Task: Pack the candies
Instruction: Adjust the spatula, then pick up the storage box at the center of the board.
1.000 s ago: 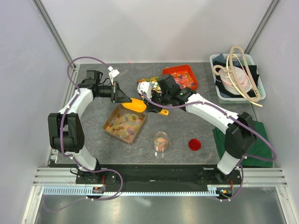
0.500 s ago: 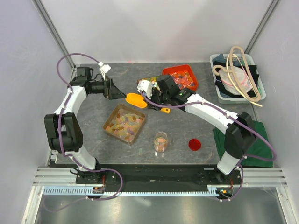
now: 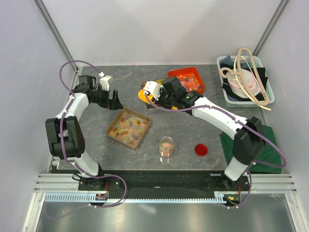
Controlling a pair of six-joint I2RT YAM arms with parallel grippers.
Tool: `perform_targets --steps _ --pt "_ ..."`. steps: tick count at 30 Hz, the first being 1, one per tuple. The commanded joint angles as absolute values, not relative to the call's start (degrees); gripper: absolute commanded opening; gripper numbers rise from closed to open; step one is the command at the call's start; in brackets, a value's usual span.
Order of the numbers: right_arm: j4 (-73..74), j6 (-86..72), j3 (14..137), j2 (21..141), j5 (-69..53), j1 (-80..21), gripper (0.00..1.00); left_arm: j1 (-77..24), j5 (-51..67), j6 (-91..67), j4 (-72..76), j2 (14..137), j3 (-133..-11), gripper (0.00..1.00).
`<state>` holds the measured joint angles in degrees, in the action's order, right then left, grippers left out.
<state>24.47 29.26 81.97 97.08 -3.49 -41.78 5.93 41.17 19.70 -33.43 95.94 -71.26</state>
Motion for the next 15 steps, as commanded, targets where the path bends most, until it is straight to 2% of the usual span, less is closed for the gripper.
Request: perform_targets --steps 1,4,11,15 --pt "24.08 31.46 85.17 92.99 1.04 -41.75 0.00 3.78 27.98 24.52 -28.48 93.25 -66.38 0.99" --pt "24.26 31.90 84.99 92.02 1.58 -41.75 0.00 3.08 25.85 25.31 -26.90 92.46 -63.73 0.97" --pt "24.43 31.99 84.64 91.58 1.76 -41.75 0.00 1.76 19.26 27.51 -25.40 89.92 -58.72 0.75" --pt "24.43 32.17 84.38 91.67 1.49 -41.66 0.00 1.67 16.18 29.17 -25.40 87.72 -55.82 0.69"
